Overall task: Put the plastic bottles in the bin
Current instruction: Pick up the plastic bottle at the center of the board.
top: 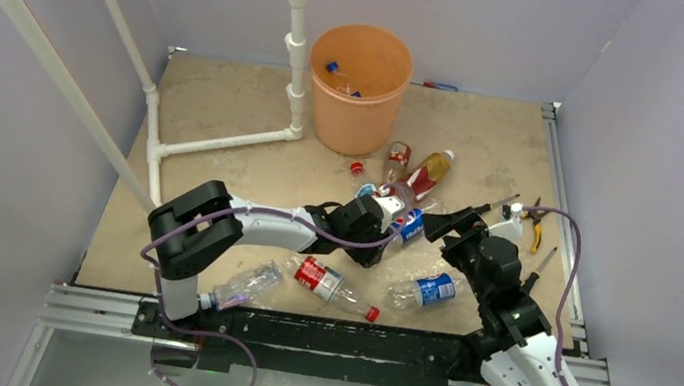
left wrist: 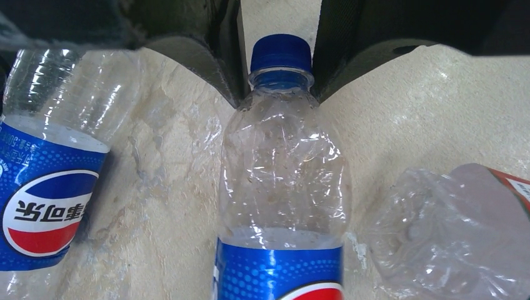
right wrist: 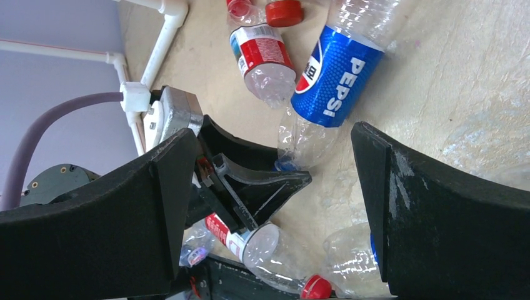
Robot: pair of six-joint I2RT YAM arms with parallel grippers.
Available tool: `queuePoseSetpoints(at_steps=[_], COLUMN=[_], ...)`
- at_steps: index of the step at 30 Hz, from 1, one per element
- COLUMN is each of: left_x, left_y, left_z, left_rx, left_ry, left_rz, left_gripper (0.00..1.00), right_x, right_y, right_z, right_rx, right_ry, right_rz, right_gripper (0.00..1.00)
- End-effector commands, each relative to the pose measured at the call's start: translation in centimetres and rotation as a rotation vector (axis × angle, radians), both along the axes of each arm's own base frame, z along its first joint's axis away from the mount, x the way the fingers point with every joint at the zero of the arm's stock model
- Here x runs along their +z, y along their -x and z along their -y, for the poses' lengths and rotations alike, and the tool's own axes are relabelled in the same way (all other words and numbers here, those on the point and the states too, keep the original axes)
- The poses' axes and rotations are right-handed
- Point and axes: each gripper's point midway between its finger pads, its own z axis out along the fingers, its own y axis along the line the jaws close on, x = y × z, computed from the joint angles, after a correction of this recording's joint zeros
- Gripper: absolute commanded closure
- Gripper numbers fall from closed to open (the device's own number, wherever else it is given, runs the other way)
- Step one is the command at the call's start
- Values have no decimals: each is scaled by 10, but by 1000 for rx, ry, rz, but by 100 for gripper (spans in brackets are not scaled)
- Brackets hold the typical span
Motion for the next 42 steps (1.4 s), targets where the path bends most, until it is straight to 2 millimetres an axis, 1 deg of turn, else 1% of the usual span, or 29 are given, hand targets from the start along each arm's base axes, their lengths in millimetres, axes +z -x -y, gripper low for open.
queuePoseSetpoints(at_steps=[1,4,7,11,14,17,18,21,24,26,30,31,33,36,40,42], left_x=[12,10,16,36,54,71,80,97,118,134,167,176,192,214,227,230], left_y=[6,9,12,16,21,26,27,33,37,38,39,39,41,43,46,47], left_z=[4,2,1,4,4,3,3,-1,-6,-11,-24,-26,-32,-38,-50,-54], left_rx=[-31,-37,-46,-64,-83,-90,-92,-100,-100,-91,-63,-59,-55,-52,-23,-18], left_ry=[51,47,64,128,178,223,246,300,362,408,505,536,592,680,756,770], left_rz=[8,3,3,18,30,45,54,68,96,129,211,235,276,335,376,387], left_gripper=[64,73,81,88,93,100,100,100,100,100,100,100,100,100,100,100], right_x=[18,20,23,33,45,60,66,82,108,129,179,188,197,194,201,214], right_y=[-4,-5,-6,-6,-7,-7,-7,-6,-2,3,20,22,24,22,27,30], right_z=[4,4,4,2,1,-2,-3,-7,-12,-16,-21,-21,-23,-34,-55,-61], right_rx=[-19,-21,-21,-11,8,41,50,85,132,170,240,246,256,294,387,413], right_ry=[2,5,5,8,21,37,42,57,63,62,46,42,38,-21,-132,-191], right_rz=[51,54,57,79,110,147,160,195,257,320,475,500,522,491,517,574], right_gripper=[6,6,6,6,6,6,6,6,6,6,6,6,6,5,5,5])
